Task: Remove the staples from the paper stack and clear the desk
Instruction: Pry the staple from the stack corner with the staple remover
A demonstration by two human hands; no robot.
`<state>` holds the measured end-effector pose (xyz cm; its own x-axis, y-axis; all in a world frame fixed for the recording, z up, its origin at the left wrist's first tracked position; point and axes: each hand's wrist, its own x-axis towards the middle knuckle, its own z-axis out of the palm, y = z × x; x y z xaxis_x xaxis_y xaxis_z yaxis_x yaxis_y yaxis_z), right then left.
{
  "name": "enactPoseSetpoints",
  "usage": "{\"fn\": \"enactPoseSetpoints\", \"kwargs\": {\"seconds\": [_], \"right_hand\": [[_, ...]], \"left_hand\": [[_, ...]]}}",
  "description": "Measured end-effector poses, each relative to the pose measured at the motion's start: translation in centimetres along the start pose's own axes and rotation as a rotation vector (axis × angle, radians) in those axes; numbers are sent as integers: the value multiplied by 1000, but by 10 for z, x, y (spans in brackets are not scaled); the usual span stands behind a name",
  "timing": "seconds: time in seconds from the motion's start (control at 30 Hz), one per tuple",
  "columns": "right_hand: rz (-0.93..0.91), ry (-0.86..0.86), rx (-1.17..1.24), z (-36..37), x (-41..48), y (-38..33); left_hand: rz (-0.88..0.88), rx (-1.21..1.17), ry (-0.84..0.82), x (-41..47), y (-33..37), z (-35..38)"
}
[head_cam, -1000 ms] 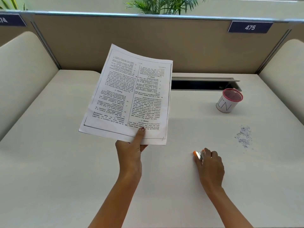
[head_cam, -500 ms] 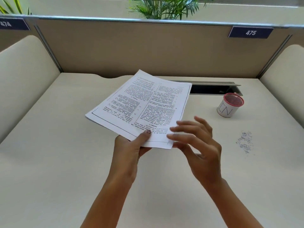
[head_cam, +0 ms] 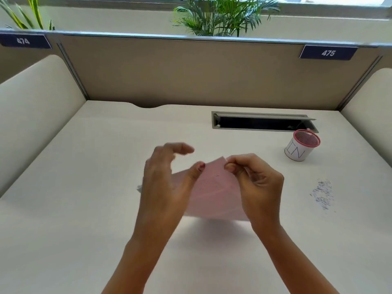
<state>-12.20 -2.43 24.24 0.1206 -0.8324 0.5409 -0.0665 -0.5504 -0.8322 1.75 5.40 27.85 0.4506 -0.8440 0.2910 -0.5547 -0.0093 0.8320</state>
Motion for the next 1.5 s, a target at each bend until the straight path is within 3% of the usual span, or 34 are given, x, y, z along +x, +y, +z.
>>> {"fn": "enactPoseSetpoints", "kwargs": {"seconds": [0.1, 0.5, 1.23, 1.5], "right_hand": [[93, -5, 34, 7, 4, -4], [297, -266, 140, 7, 22, -18], [409, -253, 216, 5, 23, -27], [337, -237, 52, 9, 25, -33]], "left_hand": [[121, 62, -36, 6, -3, 9], [-103, -258, -17, 20, 5, 6], [-445, -507, -272, 31, 12, 0], [-290, -345, -164, 26, 14, 8]]}}
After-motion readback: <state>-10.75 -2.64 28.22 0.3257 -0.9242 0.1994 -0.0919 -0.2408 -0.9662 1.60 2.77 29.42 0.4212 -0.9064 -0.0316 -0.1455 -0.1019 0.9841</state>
